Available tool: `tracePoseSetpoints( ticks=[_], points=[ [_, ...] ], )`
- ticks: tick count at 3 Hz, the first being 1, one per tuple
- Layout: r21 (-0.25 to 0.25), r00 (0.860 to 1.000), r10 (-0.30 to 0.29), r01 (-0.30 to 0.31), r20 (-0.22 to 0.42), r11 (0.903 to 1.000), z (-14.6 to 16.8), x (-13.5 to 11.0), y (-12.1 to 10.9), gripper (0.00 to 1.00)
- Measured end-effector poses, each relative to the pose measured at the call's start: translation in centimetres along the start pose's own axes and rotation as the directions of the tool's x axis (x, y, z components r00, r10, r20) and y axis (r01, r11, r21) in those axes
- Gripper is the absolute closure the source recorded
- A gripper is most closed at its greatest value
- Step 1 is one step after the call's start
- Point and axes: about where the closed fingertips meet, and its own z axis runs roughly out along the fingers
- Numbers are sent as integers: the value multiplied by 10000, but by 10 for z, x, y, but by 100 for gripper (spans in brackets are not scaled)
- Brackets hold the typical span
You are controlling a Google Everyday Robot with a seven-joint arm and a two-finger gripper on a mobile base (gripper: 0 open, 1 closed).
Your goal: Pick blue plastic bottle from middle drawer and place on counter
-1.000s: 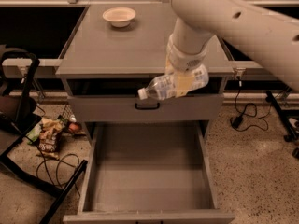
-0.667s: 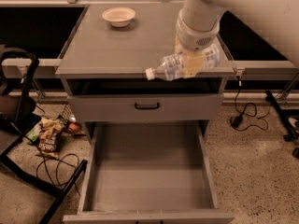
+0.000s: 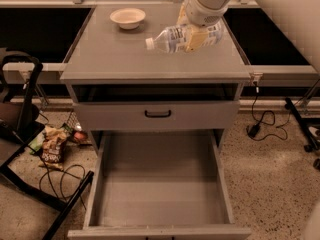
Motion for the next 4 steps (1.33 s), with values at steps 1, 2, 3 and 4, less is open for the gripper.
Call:
tracePoseSetpoints(
  ticks=[1, 2, 3, 4],
  points=[
    [522, 9983, -12, -18, 587, 9986, 54, -27, -43, 100],
    [17, 9969, 164, -166, 772, 9999, 119, -41, -52, 100],
    [-26, 9966, 189, -187, 808, 9998, 126, -42, -52, 82],
    [-27, 9965, 189, -187, 808, 9998, 126, -42, -52, 57]
  ],
)
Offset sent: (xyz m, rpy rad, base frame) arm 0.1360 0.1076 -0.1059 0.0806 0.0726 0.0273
